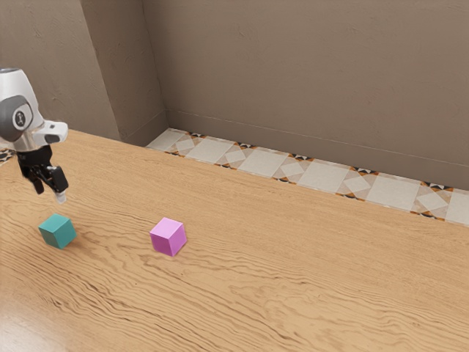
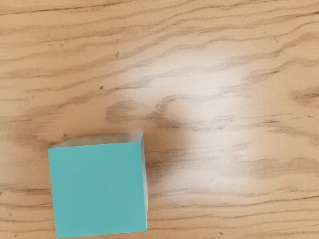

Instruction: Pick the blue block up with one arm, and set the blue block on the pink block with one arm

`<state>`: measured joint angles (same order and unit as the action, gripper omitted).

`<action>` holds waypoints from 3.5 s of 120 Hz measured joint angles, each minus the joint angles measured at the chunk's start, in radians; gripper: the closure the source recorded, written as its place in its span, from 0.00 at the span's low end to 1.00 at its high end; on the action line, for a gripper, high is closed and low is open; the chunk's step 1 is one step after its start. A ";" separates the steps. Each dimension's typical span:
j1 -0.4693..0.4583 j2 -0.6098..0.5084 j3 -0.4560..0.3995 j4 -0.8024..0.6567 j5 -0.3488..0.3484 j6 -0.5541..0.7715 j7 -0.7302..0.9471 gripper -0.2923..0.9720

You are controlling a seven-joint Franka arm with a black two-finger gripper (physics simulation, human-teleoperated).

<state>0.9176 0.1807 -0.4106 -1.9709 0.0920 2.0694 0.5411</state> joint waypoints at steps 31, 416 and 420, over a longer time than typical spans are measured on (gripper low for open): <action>-0.017 -0.014 0.067 -0.095 0.007 0.106 -0.019 0.23; -0.358 0.003 -0.105 -0.075 0.062 0.137 -0.754 0.53; -0.363 0.005 -0.105 -0.074 0.064 0.137 -0.760 0.53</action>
<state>0.5543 0.1852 -0.5156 -2.0449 0.1562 2.2068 -0.2193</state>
